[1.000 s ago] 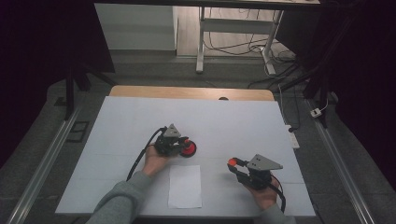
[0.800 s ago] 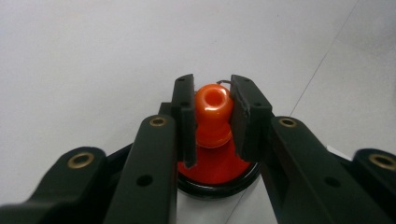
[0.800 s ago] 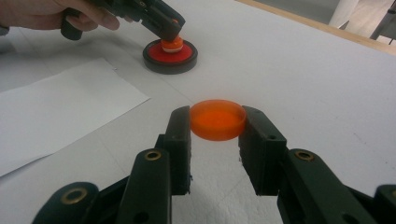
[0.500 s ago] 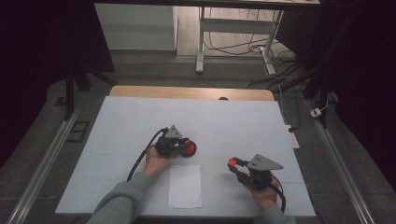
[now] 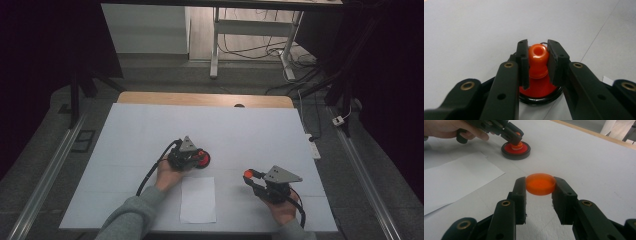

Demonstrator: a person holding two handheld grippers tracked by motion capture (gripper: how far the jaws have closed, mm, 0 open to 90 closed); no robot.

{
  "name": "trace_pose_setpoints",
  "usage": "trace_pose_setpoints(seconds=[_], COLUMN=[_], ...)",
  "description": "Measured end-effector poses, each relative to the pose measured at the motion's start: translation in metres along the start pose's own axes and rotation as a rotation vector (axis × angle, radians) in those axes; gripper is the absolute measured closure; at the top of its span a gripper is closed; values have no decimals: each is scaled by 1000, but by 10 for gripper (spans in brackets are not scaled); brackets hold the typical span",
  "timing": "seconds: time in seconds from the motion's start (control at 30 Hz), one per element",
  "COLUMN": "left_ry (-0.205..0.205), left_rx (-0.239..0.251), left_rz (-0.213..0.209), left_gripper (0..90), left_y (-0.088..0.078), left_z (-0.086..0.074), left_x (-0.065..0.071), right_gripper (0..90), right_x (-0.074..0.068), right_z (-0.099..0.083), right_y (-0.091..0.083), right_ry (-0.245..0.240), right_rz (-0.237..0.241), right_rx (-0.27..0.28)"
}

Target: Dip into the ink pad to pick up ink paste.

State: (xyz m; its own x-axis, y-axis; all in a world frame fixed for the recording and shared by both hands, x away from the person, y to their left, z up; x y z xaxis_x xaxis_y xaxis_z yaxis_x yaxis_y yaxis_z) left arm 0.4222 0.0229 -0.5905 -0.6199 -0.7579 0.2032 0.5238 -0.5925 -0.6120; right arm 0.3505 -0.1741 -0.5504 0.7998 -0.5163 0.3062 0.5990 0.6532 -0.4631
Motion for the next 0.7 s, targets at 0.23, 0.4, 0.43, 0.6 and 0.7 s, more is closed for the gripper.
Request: trace_pose_setpoints(seconds=[0.23, 0.4, 0.43, 0.6, 0.7], left_ry=[-9, -6, -6, -7, -6], left_rx=[10, 9, 9, 10, 10], left_rz=[-7, -3, -4, -4, -5], left_gripper=[729, 730, 730, 730, 730], left_y=[0, 0, 0, 0, 0], left_z=[-1, -1, -1, -1, -1], left_x=[0, 0, 0, 0, 0], right_gripper=[644, 645, 645, 645, 644], right_x=[0, 0, 0, 0, 0], right_z=[0, 0, 0, 0, 0], right_y=[-1, -1, -1, -1, -1], right_ry=[-1, 0, 0, 0, 1], right_rz=[0, -2, -2, 1, 1], right_rx=[1, 0, 0, 2, 3])
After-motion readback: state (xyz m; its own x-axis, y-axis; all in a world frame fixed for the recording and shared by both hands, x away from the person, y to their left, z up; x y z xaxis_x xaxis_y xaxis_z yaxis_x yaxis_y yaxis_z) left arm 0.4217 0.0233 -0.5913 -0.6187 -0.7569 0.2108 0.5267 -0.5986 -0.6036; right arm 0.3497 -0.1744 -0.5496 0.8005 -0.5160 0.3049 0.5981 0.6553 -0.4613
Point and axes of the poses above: each handheld gripper's, and its own axes: y roughly forward along the jaws, z roughly out of its top, x roughly to its right, the point moved 10 cm from there along y, roughly forward along the jaws, and after that the axes turned 15 degrees about -y, right-handed, at the moved point
